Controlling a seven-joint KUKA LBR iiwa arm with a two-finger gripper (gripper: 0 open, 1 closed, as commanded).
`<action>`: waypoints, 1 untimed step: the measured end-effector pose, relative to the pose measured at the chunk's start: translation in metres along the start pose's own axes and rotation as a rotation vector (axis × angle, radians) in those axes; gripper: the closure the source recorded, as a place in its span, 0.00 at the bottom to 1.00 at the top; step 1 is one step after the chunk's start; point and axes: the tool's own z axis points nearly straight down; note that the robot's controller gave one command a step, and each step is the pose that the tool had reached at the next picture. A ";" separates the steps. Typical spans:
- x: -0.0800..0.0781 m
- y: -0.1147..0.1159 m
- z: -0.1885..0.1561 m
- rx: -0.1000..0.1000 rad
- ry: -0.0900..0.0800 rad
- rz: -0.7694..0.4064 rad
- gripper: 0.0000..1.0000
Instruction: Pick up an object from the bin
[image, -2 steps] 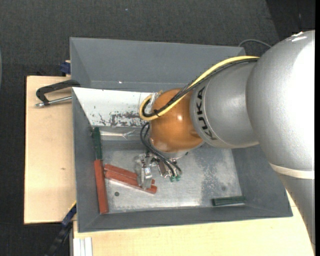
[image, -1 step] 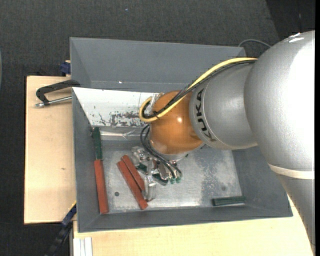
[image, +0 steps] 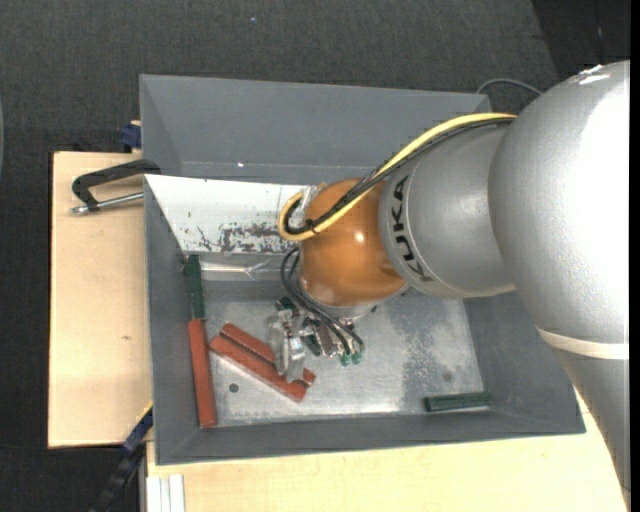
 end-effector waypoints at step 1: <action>0.000 0.000 0.000 0.000 0.000 0.000 1.00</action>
Offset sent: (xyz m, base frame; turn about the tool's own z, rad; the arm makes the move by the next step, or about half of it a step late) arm -0.0165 -0.0191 -0.0049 -0.2896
